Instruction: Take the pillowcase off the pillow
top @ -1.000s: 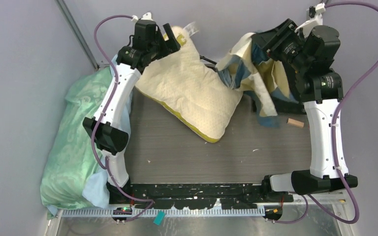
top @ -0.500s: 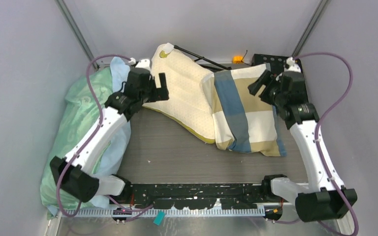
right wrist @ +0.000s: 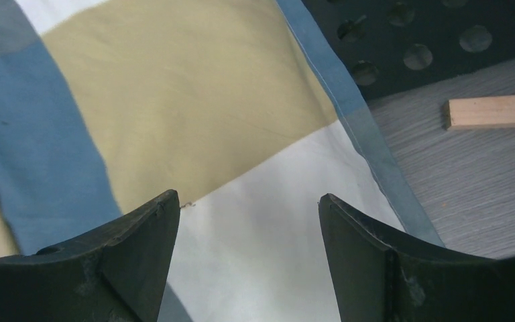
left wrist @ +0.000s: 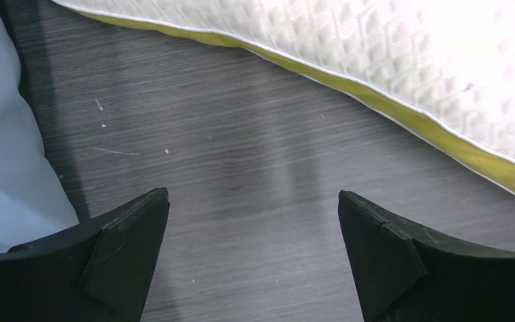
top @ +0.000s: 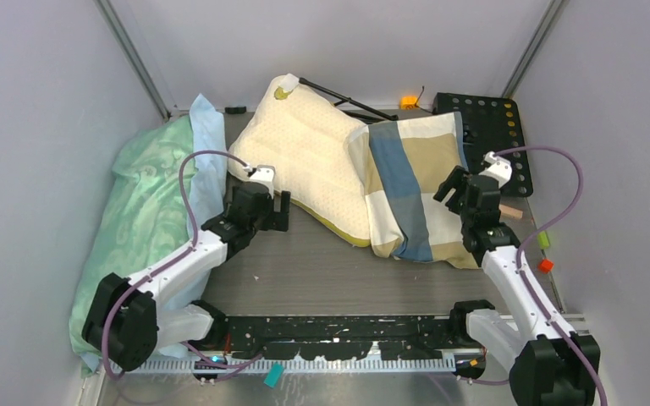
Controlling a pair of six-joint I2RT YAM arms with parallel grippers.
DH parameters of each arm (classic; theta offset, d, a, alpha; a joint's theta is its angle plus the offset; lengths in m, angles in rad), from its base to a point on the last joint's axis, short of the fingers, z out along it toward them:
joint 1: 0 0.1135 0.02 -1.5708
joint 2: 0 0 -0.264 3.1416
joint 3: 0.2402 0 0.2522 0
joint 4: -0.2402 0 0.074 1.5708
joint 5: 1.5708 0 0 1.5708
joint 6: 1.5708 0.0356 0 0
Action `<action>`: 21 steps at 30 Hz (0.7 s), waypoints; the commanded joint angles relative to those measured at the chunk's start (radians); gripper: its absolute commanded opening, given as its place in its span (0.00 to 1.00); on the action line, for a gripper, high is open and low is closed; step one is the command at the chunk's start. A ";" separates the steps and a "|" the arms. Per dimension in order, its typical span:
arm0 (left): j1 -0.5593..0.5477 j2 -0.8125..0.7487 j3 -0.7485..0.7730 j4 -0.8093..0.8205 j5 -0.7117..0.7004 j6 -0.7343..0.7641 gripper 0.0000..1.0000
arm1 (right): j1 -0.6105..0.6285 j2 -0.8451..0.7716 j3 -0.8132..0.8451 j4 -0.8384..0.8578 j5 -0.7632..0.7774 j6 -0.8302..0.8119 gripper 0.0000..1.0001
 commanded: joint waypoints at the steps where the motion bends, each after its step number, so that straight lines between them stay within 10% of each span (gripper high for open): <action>1: 0.047 0.021 -0.062 0.276 -0.082 0.076 1.00 | 0.000 0.000 -0.115 0.287 0.082 -0.073 0.80; 13: 0.233 0.079 -0.133 0.514 -0.170 0.181 0.99 | -0.001 0.325 -0.285 0.845 0.124 -0.241 0.82; 21: 0.298 0.199 -0.306 0.969 -0.115 0.371 0.96 | -0.010 0.650 -0.334 1.232 0.164 -0.293 0.78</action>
